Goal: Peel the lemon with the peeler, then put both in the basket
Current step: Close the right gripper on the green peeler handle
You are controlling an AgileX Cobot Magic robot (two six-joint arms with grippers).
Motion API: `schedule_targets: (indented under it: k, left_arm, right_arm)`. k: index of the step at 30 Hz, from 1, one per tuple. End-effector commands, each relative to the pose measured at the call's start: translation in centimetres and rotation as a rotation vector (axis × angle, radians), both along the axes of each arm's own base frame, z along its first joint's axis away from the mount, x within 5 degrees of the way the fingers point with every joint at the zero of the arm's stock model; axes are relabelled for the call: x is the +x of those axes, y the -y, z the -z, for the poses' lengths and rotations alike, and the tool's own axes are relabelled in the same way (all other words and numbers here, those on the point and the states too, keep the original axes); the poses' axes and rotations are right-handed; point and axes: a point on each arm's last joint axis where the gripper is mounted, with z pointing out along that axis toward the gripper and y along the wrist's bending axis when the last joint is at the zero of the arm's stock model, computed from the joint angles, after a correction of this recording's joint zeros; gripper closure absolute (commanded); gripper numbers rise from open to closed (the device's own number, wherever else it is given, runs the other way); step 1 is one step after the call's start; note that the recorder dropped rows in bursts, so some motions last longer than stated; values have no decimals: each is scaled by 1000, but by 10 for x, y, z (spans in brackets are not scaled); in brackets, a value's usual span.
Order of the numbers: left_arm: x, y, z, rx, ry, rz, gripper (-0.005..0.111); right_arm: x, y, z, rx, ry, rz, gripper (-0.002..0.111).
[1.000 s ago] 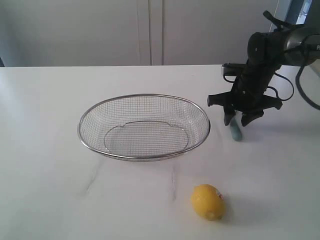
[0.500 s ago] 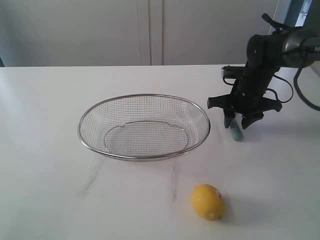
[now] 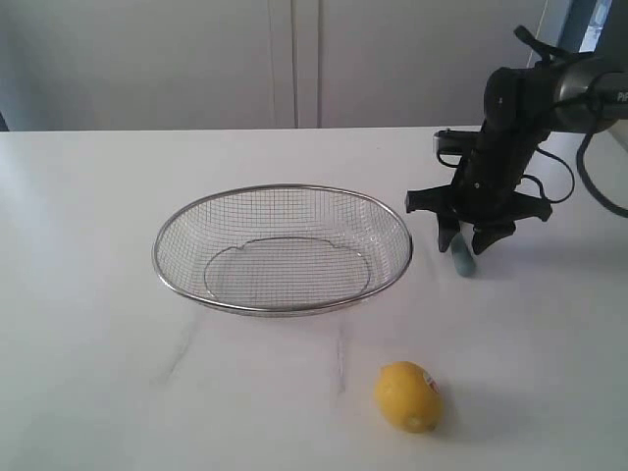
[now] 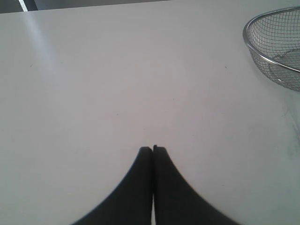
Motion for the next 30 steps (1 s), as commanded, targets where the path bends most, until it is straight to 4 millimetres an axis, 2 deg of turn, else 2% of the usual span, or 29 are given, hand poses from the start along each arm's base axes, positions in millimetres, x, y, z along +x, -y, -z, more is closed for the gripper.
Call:
schedule_targets:
  k: [1, 30]
  left_arm:
    - [0, 0, 1, -2, 2, 7, 107]
    - [0, 0, 1, -2, 2, 7, 107]
  right_arm:
    - [0, -1, -1, 1, -6, 4, 64]
    - [1, -1, -1, 0, 5, -1, 64]
